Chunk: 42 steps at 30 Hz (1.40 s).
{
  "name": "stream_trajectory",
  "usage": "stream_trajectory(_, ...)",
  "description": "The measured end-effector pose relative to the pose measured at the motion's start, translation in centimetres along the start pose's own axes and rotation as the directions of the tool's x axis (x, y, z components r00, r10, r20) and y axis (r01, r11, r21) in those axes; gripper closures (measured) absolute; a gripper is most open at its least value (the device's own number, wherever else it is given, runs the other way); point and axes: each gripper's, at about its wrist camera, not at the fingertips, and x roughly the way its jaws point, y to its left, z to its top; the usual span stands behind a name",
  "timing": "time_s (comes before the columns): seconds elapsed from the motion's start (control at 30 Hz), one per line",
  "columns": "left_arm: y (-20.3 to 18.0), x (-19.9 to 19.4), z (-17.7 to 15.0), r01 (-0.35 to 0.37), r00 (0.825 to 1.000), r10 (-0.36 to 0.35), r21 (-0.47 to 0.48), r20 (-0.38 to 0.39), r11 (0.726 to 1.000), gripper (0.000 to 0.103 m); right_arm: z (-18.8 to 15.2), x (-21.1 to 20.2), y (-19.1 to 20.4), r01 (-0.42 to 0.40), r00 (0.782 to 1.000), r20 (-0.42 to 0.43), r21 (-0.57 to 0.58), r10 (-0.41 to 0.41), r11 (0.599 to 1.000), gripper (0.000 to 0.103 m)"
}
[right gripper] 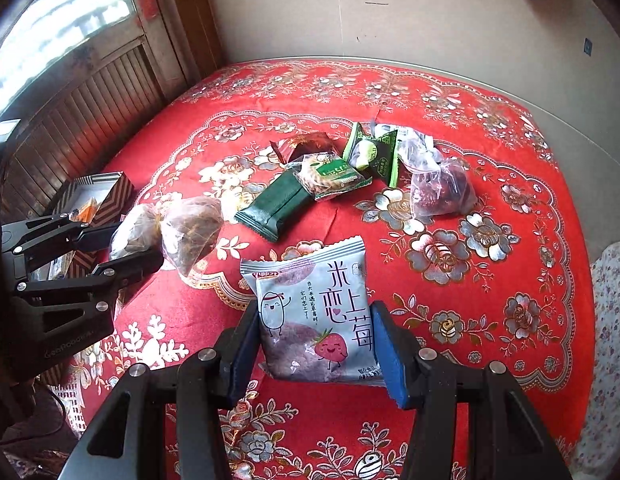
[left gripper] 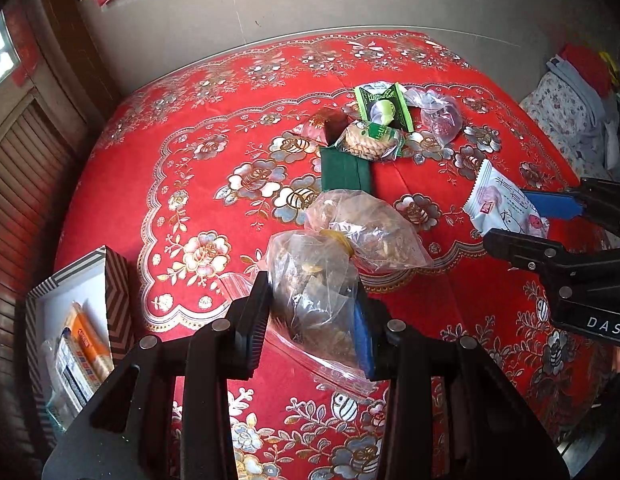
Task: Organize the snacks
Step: 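Carry the nut bag and the pouch toward the white box with both tools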
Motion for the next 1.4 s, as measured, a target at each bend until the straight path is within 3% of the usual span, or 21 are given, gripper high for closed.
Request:
stream_trajectory(0.27, 1.3, -1.9, -0.2, -0.031, 0.998, 0.032, -0.019, 0.047, 0.999, 0.067, 0.7, -1.3, 2.0, -0.001, 0.999, 0.035, -0.026, 0.002, 1.0, 0.051)
stream_trajectory(0.93, 5.8, -3.8, -1.1, -0.086, 0.992, 0.095, -0.103, 0.084, 0.991, 0.067, 2.2, -1.4, 7.1, -0.023, 0.998, 0.053, -0.105, 0.029, 0.994, 0.051)
stream_trajectory(1.4, 4.4, -4.1, -1.0, -0.124, 0.983, 0.134, -0.084, 0.122, 0.989, 0.067, 1.3, -1.8, 6.3, 0.007, 0.999, 0.04, -0.083, -0.003, 0.997, 0.051)
